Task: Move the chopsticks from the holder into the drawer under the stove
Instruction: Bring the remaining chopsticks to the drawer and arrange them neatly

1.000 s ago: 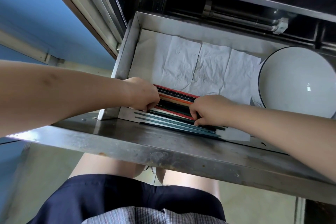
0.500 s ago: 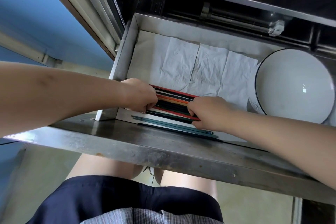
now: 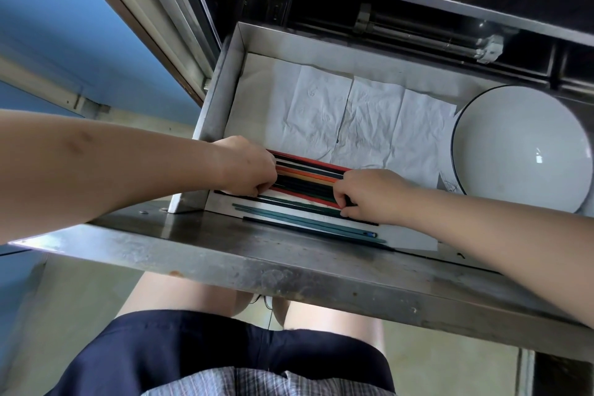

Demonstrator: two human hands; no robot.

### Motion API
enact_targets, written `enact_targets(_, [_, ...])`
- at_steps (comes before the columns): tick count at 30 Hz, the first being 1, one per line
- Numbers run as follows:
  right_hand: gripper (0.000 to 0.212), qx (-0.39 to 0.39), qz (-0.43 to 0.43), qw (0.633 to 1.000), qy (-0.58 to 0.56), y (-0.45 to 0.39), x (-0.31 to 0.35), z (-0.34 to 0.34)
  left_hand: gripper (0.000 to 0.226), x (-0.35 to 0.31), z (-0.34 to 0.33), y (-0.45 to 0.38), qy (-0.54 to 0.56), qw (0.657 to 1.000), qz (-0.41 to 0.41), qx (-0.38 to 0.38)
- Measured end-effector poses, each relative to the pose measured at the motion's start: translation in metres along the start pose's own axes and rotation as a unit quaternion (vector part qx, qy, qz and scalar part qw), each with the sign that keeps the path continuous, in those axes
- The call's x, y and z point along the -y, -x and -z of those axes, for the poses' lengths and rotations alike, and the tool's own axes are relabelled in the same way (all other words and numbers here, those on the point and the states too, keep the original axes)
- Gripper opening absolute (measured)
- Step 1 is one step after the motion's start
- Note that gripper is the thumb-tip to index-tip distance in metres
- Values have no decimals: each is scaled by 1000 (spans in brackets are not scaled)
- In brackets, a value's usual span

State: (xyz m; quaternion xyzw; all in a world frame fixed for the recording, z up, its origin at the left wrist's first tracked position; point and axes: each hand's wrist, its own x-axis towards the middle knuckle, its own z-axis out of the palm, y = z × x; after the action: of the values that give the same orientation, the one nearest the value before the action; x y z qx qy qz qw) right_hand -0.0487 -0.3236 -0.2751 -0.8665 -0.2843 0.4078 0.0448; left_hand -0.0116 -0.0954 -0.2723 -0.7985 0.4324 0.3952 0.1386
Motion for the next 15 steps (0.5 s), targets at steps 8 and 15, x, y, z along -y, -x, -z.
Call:
enact_targets(8, [16, -43, -6, 999, -20, -2, -5, -3, 12, 6, 4, 1, 71, 997, 38, -15])
enact_targets(15, [17, -61, -28, 998, -3, -5, -7, 0, 17, 3, 7, 0, 70, 996, 45, -35])
